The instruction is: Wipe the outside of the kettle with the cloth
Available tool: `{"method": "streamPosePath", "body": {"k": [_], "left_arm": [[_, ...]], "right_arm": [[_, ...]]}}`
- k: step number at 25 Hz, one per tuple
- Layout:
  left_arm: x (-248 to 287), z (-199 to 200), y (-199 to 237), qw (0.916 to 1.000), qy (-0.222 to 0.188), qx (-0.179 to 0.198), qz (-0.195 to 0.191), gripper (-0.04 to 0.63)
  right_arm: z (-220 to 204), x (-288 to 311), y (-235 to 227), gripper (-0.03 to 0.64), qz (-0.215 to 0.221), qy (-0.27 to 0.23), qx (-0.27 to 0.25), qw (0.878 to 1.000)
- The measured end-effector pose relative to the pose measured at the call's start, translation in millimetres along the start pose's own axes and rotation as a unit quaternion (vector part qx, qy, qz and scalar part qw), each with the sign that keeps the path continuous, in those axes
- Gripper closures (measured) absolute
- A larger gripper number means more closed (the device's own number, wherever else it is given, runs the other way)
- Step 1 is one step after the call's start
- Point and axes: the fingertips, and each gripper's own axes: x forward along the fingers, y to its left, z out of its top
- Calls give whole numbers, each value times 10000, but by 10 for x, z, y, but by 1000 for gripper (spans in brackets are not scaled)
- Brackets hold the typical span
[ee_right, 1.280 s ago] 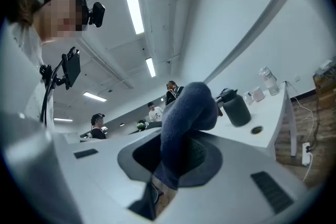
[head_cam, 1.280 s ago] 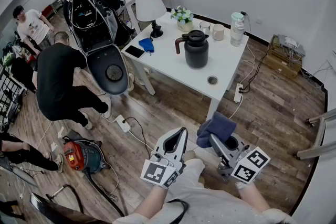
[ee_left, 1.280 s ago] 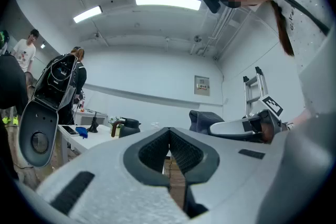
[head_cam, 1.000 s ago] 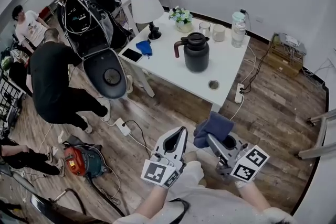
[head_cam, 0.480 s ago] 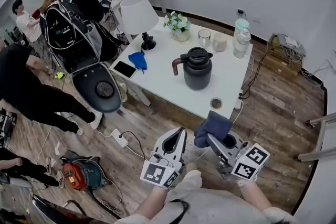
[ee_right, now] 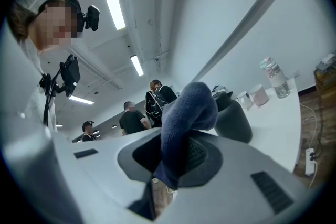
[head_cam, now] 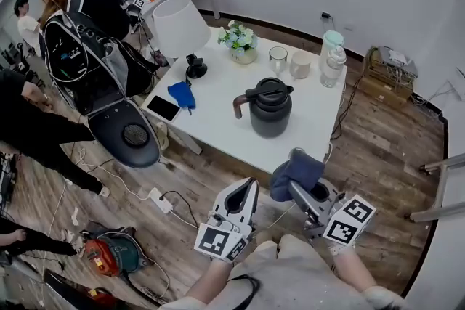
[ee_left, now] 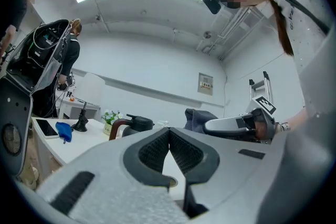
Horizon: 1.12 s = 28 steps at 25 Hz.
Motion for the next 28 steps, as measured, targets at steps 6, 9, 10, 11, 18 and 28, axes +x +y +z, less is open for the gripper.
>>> {"method": "streamPosePath", "body": {"k": [6, 9, 10, 11, 18, 28], "left_arm": [[188, -60, 178, 9999, 38, -11, 147, 588], [318, -81, 317, 9995, 37, 22, 320, 588], [371, -83, 364, 9992, 39, 31, 389, 588], [428, -80, 403, 9989, 42, 37, 457, 588], [922, -13, 640, 9968, 13, 287, 739, 588], [1386, 138, 931, 9922, -37, 840, 923, 588]], "right_arm": [[39, 96, -291, 561, -86, 119, 106, 9998], [85, 191, -515, 561, -144, 170, 50, 9997], [105, 230, -594, 561, -124, 180, 75, 9997], [132, 269, -666, 561, -66, 189, 143, 9997], [333, 551, -1068, 561, 501, 289, 527, 9969], [367, 990, -1397, 561, 1308, 234, 1264, 9830]]}}
